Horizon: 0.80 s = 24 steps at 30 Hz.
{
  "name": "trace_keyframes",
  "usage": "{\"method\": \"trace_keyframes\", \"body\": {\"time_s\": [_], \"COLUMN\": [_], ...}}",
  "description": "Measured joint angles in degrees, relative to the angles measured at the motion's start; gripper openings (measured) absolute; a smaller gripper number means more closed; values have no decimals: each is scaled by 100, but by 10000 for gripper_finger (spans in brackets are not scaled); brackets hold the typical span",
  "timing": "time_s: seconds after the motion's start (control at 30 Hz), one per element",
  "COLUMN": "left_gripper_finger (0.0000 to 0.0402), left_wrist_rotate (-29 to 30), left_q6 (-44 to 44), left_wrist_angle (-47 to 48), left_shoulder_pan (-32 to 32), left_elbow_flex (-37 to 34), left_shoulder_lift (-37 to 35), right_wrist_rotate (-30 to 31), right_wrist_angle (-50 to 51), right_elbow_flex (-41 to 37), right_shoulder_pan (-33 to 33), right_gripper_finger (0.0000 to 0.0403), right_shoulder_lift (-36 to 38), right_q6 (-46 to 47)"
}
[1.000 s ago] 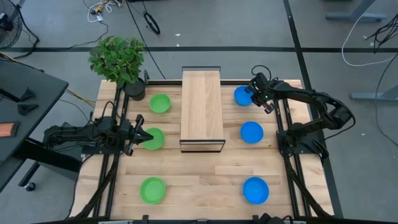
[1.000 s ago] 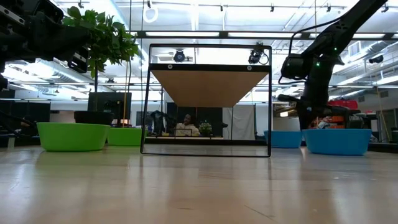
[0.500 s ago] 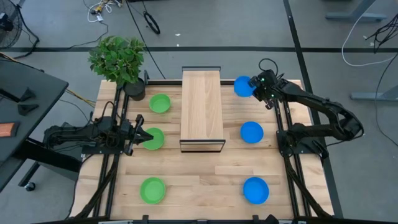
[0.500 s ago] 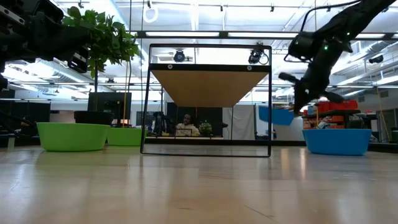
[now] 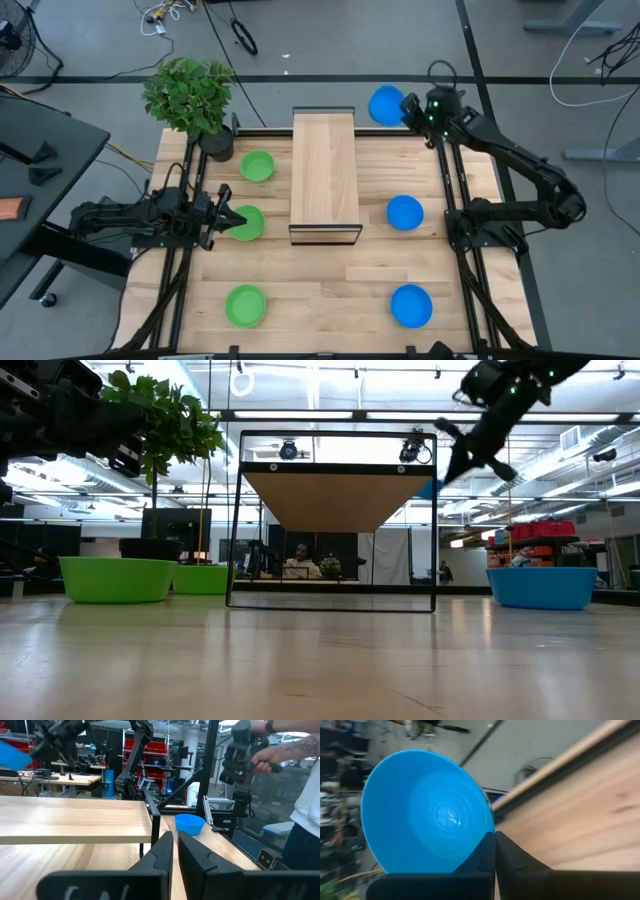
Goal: Pick & Place Mini bowls
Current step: Put the top blue bowl on the shelf
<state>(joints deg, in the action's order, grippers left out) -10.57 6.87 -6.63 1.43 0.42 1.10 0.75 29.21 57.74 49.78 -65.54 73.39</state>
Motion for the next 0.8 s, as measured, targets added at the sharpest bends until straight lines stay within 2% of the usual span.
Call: {"method": "trace_keyframes", "body": {"time_s": [0.6,0.8], "left_gripper_finger": [30,30], "left_wrist_rotate": [0,0], "left_q6": [0,-1], "left_wrist_angle": [0,1], "left_shoulder_pan": [0,-1], "left_elbow_flex": [0,-2], "left_shoulder_lift": [0,0], "right_wrist_rotate": [-630,-642], "right_wrist_angle": [39,50], "right_elbow_flex": [2020,2510], "right_shoulder_pan": [-475,-717], "right_gripper_finger": [0,0], "right_shoulder_lift": [-759,-1136], "right_q6": [-543,-641]}}
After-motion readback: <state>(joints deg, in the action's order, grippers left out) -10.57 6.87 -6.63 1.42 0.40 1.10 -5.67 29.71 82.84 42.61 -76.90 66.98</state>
